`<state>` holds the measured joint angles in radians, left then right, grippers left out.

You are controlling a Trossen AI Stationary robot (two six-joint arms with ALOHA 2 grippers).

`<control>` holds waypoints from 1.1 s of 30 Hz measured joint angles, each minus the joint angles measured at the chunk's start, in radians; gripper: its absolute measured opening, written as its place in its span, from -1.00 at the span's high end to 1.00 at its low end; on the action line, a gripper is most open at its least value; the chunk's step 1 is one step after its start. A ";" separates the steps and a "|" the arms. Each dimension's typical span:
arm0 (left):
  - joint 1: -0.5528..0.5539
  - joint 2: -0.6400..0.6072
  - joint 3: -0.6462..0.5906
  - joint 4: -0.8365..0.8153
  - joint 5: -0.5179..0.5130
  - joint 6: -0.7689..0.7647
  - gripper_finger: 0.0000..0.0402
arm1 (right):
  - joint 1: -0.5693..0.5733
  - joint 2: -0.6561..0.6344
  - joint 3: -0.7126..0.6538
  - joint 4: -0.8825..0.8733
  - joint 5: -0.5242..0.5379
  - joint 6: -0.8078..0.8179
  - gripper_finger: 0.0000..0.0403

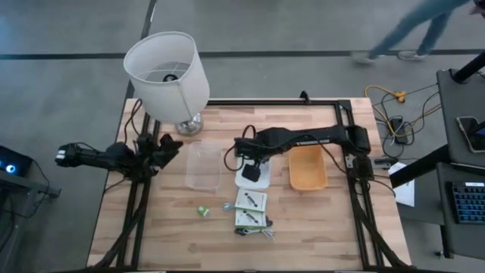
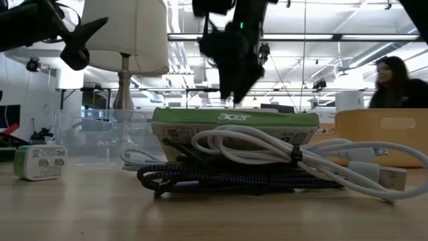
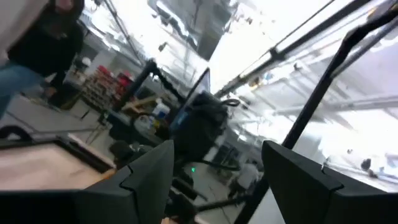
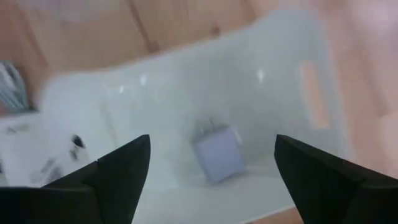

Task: Pick and place items into bin
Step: Put the green charger adapter into the white bin

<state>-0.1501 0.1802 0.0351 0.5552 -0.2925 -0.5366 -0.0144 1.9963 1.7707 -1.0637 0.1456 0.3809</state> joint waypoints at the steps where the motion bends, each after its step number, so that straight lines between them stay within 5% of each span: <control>1: 0.000 0.001 0.000 0.006 -0.016 0.000 -0.14 | 0.003 -0.019 0.009 0.000 0.025 0.000 -0.63; 9: 0.000 0.011 0.000 0.057 -0.030 -0.002 -0.14 | 0.013 -0.103 0.027 -0.006 0.062 -0.030 -0.61; 14: -0.003 0.051 0.002 -0.023 0.181 0.073 -0.14 | 0.066 -0.104 0.025 -0.049 0.059 -0.205 -0.61; 19: -0.003 0.129 0.133 -0.378 0.289 0.149 -0.09 | 0.126 -0.105 0.025 -0.103 0.064 -0.301 -0.61; 26: -0.003 0.292 0.408 -0.902 0.299 0.551 -0.04 | 0.181 -0.105 0.025 -0.191 0.104 -0.198 -0.61; 33: -0.084 0.494 0.512 -1.062 0.361 0.778 -0.04 | 0.221 -0.102 0.025 -0.196 0.121 -0.104 -0.61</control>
<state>-0.2345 0.6740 0.5468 -0.5071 0.0684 0.2417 0.2064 1.8945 1.7954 -1.2602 0.2661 0.2772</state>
